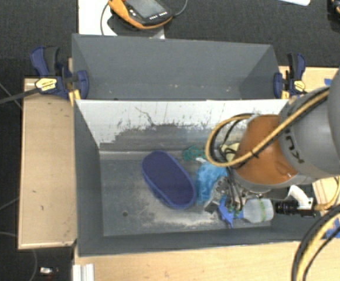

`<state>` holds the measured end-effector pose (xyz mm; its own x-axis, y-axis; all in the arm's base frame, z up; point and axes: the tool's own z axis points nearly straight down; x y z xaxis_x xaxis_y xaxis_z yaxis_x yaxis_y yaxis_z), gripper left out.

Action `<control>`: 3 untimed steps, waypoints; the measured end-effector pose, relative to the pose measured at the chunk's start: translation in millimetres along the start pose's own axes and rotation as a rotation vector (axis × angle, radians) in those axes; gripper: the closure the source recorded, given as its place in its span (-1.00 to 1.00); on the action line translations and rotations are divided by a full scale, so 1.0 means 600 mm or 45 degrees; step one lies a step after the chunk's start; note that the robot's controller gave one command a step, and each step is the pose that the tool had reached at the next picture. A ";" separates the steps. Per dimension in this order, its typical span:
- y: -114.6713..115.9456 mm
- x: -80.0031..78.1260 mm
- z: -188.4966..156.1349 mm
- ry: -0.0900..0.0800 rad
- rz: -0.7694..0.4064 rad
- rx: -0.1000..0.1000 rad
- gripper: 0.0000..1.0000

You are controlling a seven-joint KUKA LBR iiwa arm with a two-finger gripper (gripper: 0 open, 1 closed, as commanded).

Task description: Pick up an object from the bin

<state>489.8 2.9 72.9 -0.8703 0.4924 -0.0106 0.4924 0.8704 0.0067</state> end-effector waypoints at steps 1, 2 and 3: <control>0.000 0.000 0.000 0.000 0.000 0.000 1.00; 0.000 0.000 0.000 0.000 0.000 0.000 1.00; 0.000 0.000 0.000 0.000 0.000 0.000 1.00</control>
Offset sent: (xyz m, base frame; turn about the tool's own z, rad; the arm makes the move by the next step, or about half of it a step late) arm 0.0000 0.0000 0.0000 0.0000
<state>489.8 2.9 72.9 -0.8702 0.4927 -0.0105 0.4926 0.8702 0.0067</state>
